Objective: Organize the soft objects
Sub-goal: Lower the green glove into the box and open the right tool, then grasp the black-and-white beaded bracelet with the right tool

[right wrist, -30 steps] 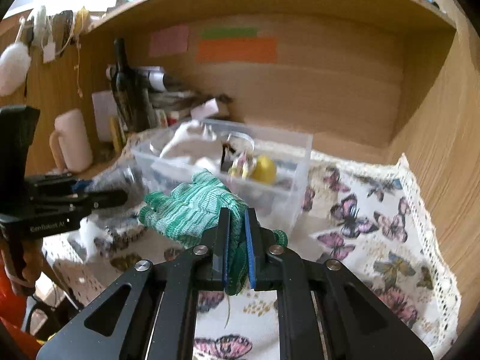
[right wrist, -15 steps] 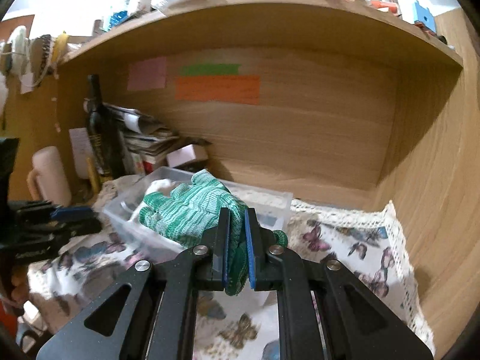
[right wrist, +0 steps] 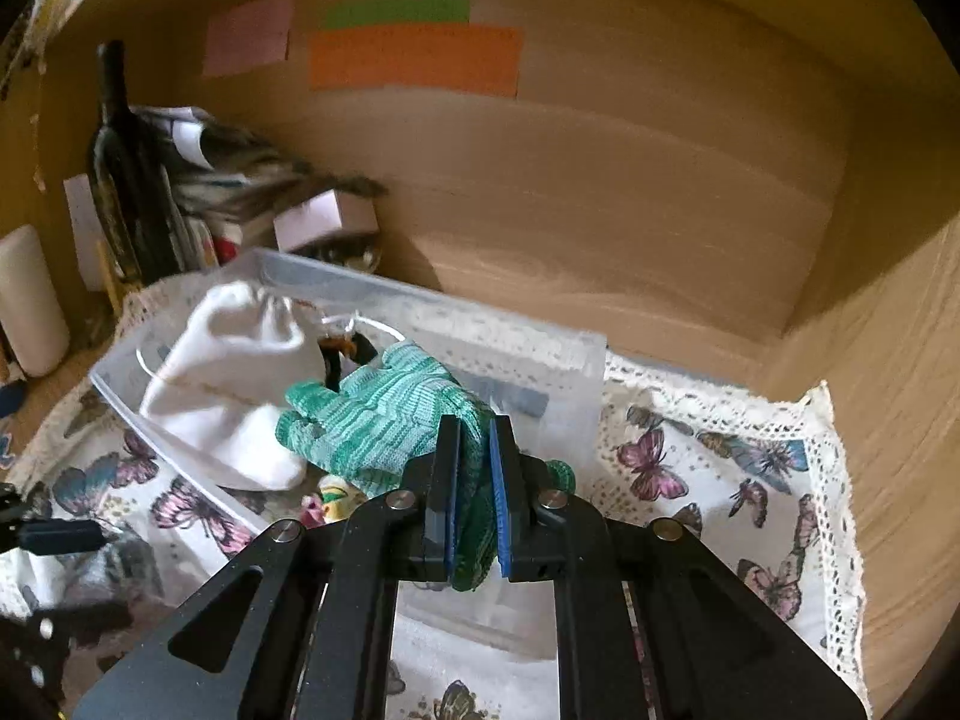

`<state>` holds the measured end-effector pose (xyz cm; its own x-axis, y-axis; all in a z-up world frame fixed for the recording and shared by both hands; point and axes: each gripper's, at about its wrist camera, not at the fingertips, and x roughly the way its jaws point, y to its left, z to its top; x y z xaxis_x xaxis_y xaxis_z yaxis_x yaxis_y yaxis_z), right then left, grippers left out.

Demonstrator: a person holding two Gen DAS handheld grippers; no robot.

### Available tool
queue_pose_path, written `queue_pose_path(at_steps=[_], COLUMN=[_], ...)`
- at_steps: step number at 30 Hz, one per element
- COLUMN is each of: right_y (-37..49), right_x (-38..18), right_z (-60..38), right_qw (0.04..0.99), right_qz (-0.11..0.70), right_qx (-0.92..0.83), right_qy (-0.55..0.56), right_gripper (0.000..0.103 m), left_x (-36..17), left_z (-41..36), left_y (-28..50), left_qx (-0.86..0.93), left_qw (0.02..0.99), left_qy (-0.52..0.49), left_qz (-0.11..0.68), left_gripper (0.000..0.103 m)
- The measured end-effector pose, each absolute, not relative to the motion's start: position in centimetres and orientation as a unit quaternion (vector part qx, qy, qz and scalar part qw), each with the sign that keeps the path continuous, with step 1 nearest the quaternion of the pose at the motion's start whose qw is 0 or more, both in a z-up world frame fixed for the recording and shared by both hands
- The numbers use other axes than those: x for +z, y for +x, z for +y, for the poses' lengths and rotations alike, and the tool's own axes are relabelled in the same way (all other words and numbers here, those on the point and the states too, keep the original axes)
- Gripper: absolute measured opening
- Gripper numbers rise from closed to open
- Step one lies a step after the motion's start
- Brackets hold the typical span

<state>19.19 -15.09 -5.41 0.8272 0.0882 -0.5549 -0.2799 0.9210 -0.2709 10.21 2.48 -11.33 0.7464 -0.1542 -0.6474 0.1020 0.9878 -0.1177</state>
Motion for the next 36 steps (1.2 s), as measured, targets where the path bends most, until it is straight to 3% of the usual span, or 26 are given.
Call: queue_pose_path(at_steps=[1,7,11,15,24,33,36], right_y=[19.3,18.6,16.8,14.3,10.8,11.5,12.0], right_x=[-5.6,-5.7,-4.7,-3.8,-5.0,-10.1,-12.0], right_z=[-15.1,-15.2,-15.1,-14.5,-11.8,-7.7,-6.5], right_qw=[0.938,0.934,0.94,0.942,0.926,0.882,0.864], right_qz=[0.282,0.29,0.27,0.247,0.253,0.33,0.362], right_qx=[0.098,0.101,0.118,0.141,0.213,0.271,0.272], right_qy=[-0.174,-0.18,-0.171,-0.176,-0.181,-0.198,-0.221], right_gripper=[0.009,0.014,0.035,0.045,0.045,0.045,0.038], left_x=[-11.5,-12.8,-13.3,-13.1,-9.8,-7.6,-7.7], left_z=[2.2,1.5,1.9,2.2,2.8,5.3,6.4], left_y=[10.0,10.0,10.2,9.9,8.2,6.3,5.7], left_qx=[-0.067,-0.064,-0.061,-0.06,-0.064,-0.034,-0.016], left_qw=[0.934,0.926,0.922,0.926,0.945,0.958,0.96], left_qy=[-0.031,-0.006,-0.015,-0.019,-0.032,-0.045,-0.044], left_qz=[0.349,0.373,0.382,0.373,0.32,0.281,0.276], left_gripper=[0.061,0.06,0.038,0.029,0.026,0.026,0.026])
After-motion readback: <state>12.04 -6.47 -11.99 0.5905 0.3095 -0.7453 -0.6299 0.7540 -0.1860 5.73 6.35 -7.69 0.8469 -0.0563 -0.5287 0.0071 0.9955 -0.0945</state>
